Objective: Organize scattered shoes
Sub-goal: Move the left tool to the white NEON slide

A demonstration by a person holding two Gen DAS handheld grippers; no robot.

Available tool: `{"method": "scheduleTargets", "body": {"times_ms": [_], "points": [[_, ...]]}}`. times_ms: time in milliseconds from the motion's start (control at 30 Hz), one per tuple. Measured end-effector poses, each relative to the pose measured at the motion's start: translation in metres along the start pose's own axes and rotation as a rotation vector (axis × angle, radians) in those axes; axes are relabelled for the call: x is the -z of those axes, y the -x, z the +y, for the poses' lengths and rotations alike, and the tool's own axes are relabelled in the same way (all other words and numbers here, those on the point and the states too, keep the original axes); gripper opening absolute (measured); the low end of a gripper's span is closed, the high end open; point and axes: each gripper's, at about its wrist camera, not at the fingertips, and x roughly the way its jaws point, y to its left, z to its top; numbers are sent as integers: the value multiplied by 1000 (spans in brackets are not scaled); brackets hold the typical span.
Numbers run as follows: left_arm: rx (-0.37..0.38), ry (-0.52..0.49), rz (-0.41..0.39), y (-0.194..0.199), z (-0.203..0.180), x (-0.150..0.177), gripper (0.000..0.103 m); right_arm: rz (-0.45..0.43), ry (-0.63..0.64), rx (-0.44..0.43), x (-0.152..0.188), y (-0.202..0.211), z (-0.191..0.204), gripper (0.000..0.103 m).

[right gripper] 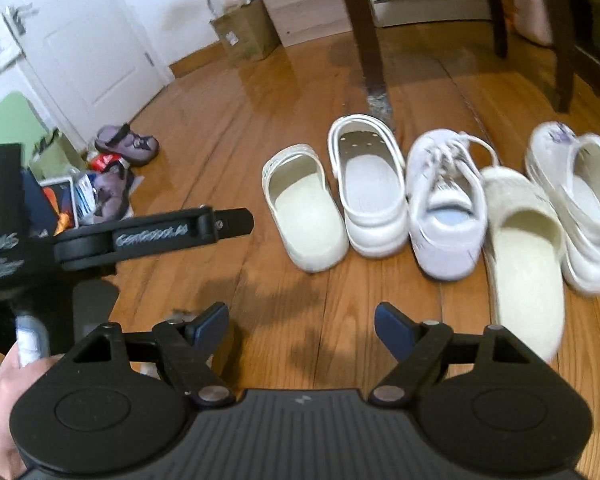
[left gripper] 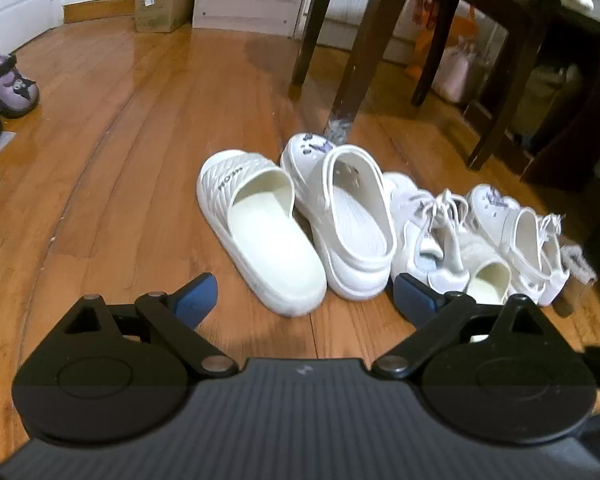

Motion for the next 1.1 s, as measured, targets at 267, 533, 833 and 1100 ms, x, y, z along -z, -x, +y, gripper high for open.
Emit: {"method": "scheduleTargets", "body": {"times_ms": [267,533,833,1100], "points": [[-27,44,38,-34,47,-14,96,49,83,26,-44,-55,21,80],[-79,69,44,-52,75,-9,96,109,117,39,-82,-104,38,72],[-138,-37,21,-87,63,-27,96,59,-109,14,-24,-37,-3,78],[-216,-99,44,-134,43,-53,96,54,-127,42,21,-15,-29,78]]}}
